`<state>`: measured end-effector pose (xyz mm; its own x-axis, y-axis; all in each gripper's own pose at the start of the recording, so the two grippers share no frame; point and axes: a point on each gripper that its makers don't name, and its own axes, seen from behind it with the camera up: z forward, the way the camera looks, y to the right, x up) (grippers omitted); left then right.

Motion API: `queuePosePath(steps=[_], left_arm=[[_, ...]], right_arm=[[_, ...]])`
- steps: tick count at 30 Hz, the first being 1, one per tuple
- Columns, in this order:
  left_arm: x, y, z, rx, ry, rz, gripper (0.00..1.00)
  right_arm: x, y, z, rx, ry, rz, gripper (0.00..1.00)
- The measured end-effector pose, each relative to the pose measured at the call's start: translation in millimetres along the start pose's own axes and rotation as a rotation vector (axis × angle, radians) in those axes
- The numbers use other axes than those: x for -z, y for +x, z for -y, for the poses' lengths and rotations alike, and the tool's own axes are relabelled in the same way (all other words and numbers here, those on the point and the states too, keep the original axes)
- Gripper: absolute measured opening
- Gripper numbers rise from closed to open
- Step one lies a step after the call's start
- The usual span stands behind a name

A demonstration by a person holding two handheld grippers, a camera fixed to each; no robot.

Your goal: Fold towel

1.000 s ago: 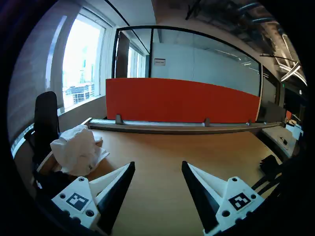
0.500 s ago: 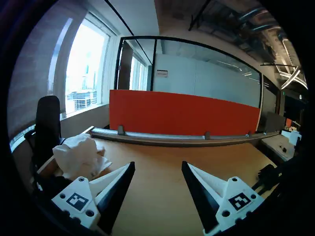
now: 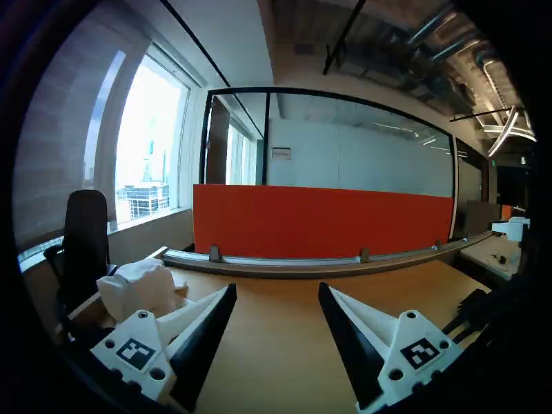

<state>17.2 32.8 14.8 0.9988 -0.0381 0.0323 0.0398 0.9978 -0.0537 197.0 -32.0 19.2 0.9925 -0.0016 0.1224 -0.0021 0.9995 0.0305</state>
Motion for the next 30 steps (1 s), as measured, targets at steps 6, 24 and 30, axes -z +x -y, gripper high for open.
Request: queuePosePath(steps=[6,24,30], left_arm=[[2.1,2,5.3,-0.026,0.009,-0.044,0.88],[9.0,-39,7.5,-0.093,0.042,-0.067,0.88],[9.1,-65,12.3,-0.101,0.049,-0.083,0.88]], right_arm=[[6.1,5,7,0.001,0.002,0.001,0.98],[5.6,15,13,0.026,0.008,-0.005,0.98],[4.7,14,10,0.023,0.008,-0.033,0.98]])
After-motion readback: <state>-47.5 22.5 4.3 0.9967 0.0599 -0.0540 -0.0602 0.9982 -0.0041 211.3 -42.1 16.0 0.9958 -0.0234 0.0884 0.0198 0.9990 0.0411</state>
